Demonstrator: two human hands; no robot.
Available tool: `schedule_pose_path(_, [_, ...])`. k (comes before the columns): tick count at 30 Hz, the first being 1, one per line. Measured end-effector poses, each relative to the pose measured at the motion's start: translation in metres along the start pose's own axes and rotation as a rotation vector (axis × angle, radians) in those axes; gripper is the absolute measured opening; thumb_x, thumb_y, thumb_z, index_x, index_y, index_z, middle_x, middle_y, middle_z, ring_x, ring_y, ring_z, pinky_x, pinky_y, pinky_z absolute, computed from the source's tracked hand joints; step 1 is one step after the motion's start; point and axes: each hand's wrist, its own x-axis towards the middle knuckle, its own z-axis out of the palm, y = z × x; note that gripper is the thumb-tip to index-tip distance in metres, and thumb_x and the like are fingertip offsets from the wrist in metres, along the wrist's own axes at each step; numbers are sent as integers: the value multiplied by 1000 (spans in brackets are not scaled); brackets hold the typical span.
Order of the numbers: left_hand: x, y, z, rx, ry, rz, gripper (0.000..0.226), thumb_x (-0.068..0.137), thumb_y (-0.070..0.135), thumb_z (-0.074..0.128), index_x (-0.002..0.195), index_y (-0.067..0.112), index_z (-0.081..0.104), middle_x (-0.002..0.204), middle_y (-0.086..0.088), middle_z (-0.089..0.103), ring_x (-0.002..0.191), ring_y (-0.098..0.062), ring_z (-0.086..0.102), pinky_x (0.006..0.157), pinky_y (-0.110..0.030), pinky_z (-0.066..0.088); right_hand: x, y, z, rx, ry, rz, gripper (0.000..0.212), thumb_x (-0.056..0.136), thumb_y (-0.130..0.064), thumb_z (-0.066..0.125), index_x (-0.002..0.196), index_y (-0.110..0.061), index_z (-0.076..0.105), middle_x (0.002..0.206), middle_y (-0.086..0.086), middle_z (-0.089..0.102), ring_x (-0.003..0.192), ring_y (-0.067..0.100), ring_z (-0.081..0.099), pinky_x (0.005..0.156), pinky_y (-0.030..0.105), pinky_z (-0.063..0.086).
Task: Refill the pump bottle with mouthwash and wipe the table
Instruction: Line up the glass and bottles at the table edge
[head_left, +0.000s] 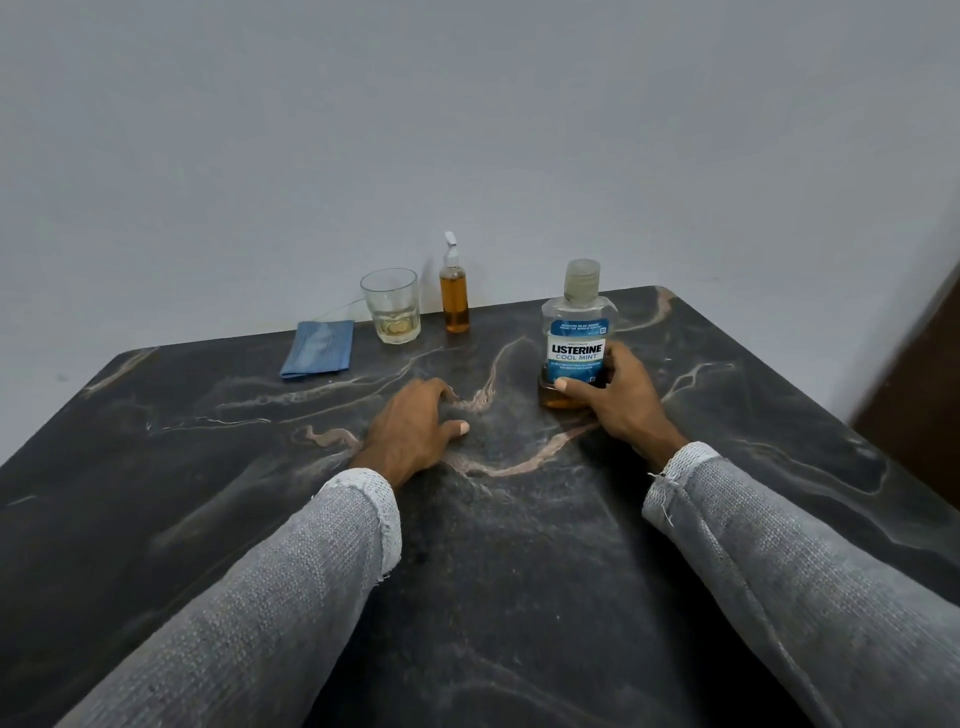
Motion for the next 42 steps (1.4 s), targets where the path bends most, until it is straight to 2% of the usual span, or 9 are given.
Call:
schedule_pose_path(9, [66,-14,-18,50,-149,-46,77,73,46,78,135,16,45,136,-8,53,120,-25,51,101,-42,45,72,9,33,-75,-11,-4,60,78,-21,80,128,-12,48,129,4,60,114,17,57,101,34,47])
schedule_pose_path(13, [86,-21,-19,66,-166,-37,86,71,52,77,139,13,42,139,-10,51,121,-25,51,100,-41,46,103,12,50,-61,-33,-4,60,80,-20,78,131,-13,47,131,4,59,115,14,56,101,32,47])
schedule_pose_path(17, [98,-23,-18,118,-209,-26,89,70,55,76,141,15,40,138,-11,48,122,-27,50,100,-42,47,129,15,64,-47,-52,-7,58,82,-18,76,132,-12,47,132,5,59,121,20,56,104,39,47])
schedule_pose_path(22, [107,-22,-18,225,-268,-24,87,70,59,73,139,17,41,136,-12,45,120,-28,49,99,-44,47,153,16,73,-55,-53,-21,59,82,-16,76,133,-8,46,133,7,58,121,20,56,103,34,47])
schedule_pose_path(27, [115,-17,-22,237,-321,-41,89,68,57,75,140,18,41,139,-12,41,120,-27,48,94,-38,49,168,19,74,-76,-58,-31,57,84,-17,73,134,-9,46,134,6,57,109,8,52,85,14,42])
schedule_pose_path(32, [121,-14,-23,255,-349,-54,91,67,55,77,141,20,39,139,-12,41,124,-29,46,97,-43,49,176,22,75,-70,-62,-27,57,85,-17,72,135,-8,46,135,6,57,107,6,51,87,15,42])
schedule_pose_path(36, [119,-15,-23,250,-341,-51,90,67,55,77,140,20,39,139,-12,40,124,-29,45,96,-41,49,178,22,74,-60,-80,-18,55,86,-15,71,135,-8,46,133,5,58,110,9,54,76,8,45])
schedule_pose_path(39, [117,-15,-22,253,-336,-48,90,67,55,77,141,20,39,139,-12,40,125,-30,44,97,-43,48,180,22,75,-63,-102,-4,56,87,-16,69,136,-8,44,136,6,56,111,9,52,87,16,42])
schedule_pose_path(42, [117,-15,-22,253,-334,-50,90,67,55,77,141,20,39,140,-12,39,123,-29,45,95,-40,49,181,22,76,-67,-105,3,55,88,-16,69,137,-8,43,137,7,55,110,7,50,88,16,41])
